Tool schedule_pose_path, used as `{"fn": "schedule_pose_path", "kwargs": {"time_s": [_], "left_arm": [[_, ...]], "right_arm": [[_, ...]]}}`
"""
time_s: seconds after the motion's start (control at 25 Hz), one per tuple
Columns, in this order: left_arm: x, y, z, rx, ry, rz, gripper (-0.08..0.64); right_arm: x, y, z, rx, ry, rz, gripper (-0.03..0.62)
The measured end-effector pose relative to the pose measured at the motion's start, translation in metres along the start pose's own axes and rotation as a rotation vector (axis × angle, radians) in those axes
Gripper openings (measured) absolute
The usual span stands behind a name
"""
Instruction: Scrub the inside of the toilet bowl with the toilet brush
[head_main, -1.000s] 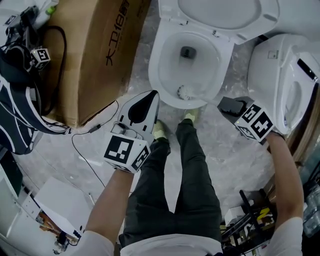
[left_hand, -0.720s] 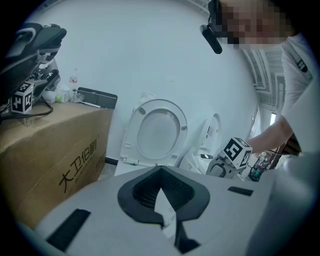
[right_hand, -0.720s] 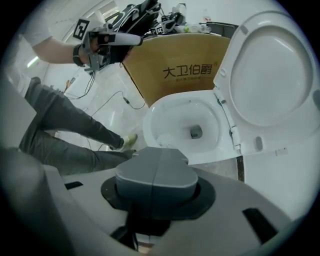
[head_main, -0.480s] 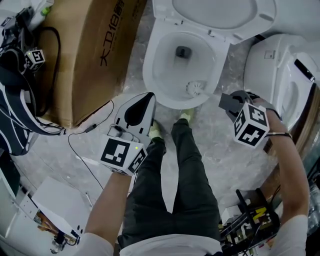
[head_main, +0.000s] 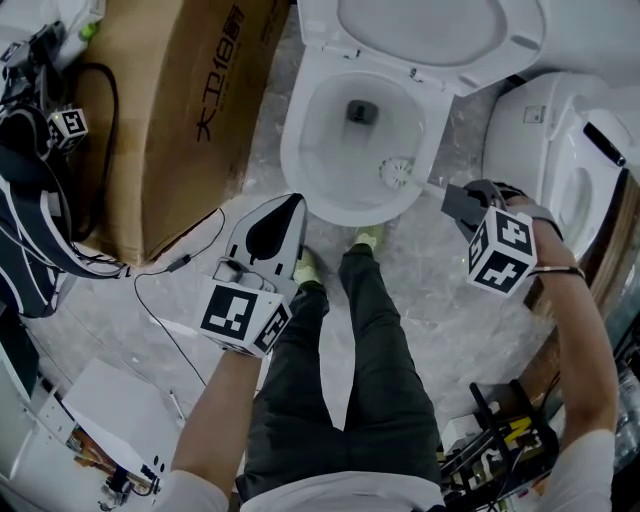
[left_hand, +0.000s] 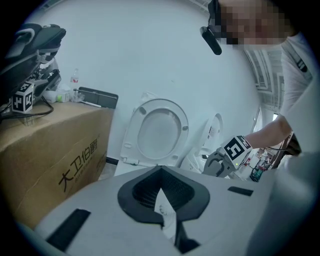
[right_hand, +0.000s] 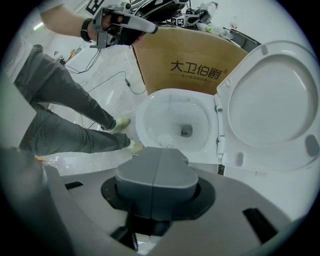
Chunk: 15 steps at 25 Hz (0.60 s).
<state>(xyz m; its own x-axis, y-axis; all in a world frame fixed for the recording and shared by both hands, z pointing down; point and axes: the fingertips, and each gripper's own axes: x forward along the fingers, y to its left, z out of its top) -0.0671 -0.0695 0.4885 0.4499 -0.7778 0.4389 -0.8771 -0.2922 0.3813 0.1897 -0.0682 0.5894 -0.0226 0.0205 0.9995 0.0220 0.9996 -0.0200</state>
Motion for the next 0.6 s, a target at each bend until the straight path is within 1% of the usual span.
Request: {"fn": "schedule_pose_path", "kwargs": {"time_s": [0.08, 0.16, 0.32, 0.4, 0.48, 0.6], "left_arm": [[0.000, 0.001, 0.000, -0.001, 0.002, 0.002, 0.006], [0.001, 0.001, 0.000, -0.001, 0.002, 0.001, 0.006], [0.002, -0.001, 0.002, 0.005, 0.000, -0.010, 0.006], [0.002, -0.002, 0.004, 0.010, 0.000, -0.019, 0.006], [0.003, -0.004, 0.006, 0.017, 0.001, -0.032, 0.006], [0.003, -0.009, 0.009, 0.035, 0.005, -0.052, 0.006]], "right_arm": [[0.000, -0.002, -0.001, 0.012, -0.004, -0.001, 0.160], [0.000, -0.004, -0.002, 0.059, -0.022, 0.000, 0.160], [0.003, -0.003, -0.008, 0.261, -0.092, -0.001, 0.159], [0.005, 0.002, -0.013, 0.342, -0.109, -0.013, 0.160], [0.006, 0.008, -0.017, 0.373, -0.101, -0.043, 0.158], [0.006, 0.011, -0.014, 0.343, -0.062, -0.108, 0.158]]}}
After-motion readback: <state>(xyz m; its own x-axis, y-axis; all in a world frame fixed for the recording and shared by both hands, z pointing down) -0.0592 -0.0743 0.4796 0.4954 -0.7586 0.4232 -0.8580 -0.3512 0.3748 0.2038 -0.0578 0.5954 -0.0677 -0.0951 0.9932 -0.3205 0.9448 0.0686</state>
